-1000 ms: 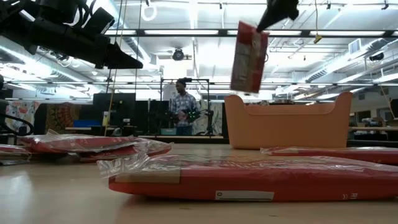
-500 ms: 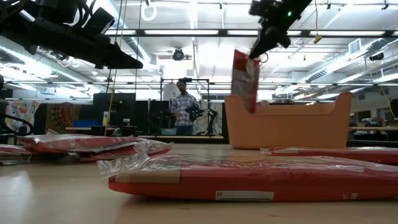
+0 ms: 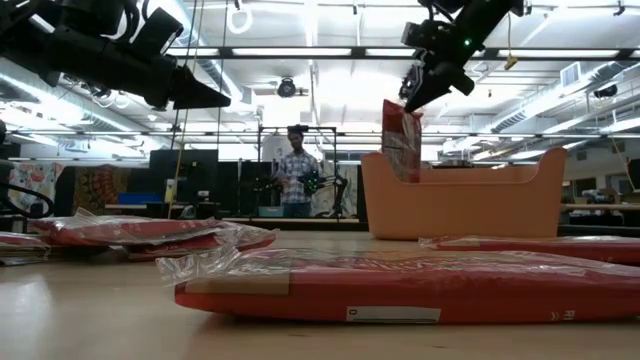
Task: Sort popcorn bags into baskets
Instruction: Put the popcorn bag into the orange bin
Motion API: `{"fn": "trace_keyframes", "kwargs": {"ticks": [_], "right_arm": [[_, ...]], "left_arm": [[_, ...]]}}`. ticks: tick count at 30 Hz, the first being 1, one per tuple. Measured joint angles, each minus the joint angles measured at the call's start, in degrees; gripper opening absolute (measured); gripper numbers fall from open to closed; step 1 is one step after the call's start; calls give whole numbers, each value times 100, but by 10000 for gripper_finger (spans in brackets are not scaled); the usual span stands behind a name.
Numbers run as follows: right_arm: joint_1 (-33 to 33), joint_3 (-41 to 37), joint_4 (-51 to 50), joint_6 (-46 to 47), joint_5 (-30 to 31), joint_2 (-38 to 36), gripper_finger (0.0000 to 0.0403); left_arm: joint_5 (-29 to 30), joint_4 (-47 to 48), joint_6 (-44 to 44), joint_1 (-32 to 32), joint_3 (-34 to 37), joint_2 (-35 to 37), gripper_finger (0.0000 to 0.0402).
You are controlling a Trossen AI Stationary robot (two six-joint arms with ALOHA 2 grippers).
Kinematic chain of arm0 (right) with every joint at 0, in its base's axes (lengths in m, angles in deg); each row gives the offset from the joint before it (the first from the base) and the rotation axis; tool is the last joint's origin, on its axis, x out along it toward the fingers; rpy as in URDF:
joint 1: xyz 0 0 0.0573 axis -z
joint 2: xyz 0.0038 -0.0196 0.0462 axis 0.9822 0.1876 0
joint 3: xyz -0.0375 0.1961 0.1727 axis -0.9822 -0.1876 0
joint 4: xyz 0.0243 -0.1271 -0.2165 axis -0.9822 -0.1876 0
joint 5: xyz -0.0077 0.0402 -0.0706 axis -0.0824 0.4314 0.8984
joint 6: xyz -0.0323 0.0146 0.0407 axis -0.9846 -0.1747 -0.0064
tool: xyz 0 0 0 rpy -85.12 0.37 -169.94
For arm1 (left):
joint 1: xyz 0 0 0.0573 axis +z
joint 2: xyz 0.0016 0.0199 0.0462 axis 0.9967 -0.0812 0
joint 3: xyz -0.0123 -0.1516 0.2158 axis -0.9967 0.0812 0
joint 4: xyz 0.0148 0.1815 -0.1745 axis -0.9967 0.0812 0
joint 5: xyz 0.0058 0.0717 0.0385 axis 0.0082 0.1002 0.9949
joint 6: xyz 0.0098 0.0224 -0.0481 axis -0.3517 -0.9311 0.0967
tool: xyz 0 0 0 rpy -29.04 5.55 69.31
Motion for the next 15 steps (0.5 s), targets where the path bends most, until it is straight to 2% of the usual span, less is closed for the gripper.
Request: {"fn": "trace_keyframes", "kwargs": {"ticks": [7,15], "right_arm": [[413,0,-25,-100,-803,2,8],[627,0,130,-388,-915,7,8]], "left_arm": [[-2,3,0,-1,0,-1,64],[0,-31,-90,1,0,0,64]]}}
